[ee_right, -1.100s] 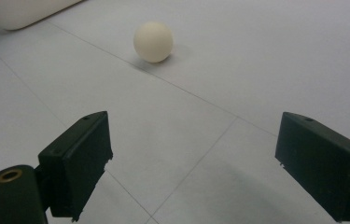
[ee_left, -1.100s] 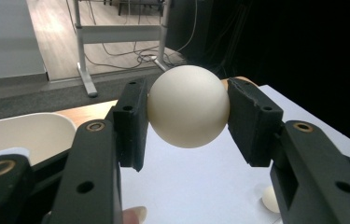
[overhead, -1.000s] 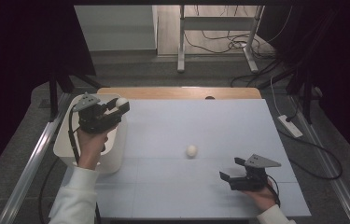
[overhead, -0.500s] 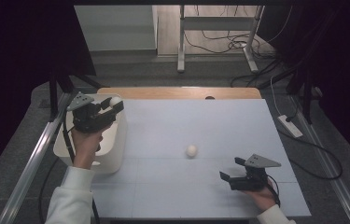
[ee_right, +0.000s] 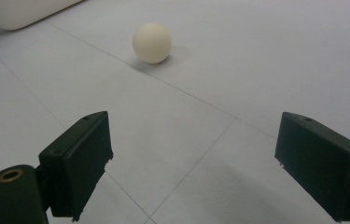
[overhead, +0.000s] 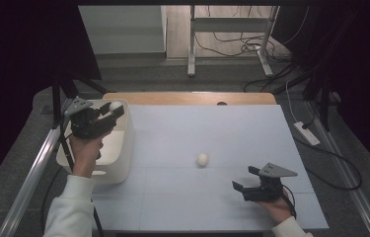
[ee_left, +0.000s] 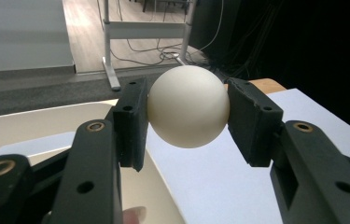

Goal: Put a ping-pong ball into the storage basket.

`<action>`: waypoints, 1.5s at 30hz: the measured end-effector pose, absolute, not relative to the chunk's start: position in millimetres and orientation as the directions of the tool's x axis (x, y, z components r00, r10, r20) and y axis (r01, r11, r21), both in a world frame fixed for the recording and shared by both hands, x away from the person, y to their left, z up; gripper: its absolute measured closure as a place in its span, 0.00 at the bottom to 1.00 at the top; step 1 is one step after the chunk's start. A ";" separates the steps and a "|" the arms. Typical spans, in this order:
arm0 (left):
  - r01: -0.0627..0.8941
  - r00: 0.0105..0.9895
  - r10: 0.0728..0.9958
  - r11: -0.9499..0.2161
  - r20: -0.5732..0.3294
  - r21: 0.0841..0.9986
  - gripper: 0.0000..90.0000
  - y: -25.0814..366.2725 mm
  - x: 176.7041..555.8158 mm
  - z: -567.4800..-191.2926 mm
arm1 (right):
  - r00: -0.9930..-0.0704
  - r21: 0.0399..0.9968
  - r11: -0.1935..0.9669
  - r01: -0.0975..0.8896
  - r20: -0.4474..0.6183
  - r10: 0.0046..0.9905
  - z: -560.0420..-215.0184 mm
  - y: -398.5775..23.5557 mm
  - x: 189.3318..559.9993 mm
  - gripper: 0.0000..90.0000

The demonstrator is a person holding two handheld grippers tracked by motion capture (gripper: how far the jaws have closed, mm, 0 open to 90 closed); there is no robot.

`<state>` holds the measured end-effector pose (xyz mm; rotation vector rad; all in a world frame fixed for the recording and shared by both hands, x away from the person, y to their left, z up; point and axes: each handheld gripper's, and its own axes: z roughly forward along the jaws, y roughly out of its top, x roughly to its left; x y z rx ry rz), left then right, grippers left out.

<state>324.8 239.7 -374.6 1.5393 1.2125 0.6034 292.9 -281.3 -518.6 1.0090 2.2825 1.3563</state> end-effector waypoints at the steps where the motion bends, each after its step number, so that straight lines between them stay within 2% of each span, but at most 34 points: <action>1: 0.388 0.362 0.910 0.050 -0.202 0.920 0.56 239.7 324.8 -374.6 | -0.708 0.856 0.306 0.417 0.094 0.700 -518.4 -281.3 292.8 0.12; 30: 0.439 0.231 0.953 0.076 -0.194 0.895 0.56 280.7 329.7 -372.6 | -0.701 0.851 0.310 0.424 0.092 0.708 -519.3 -281.1 294.1 0.12; 45: 0.524 0.218 0.957 0.049 -0.189 0.850 0.56 285.0 338.3 -383.9 | -0.701 0.851 0.308 0.425 0.094 0.707 -519.4 -281.4 293.9 0.12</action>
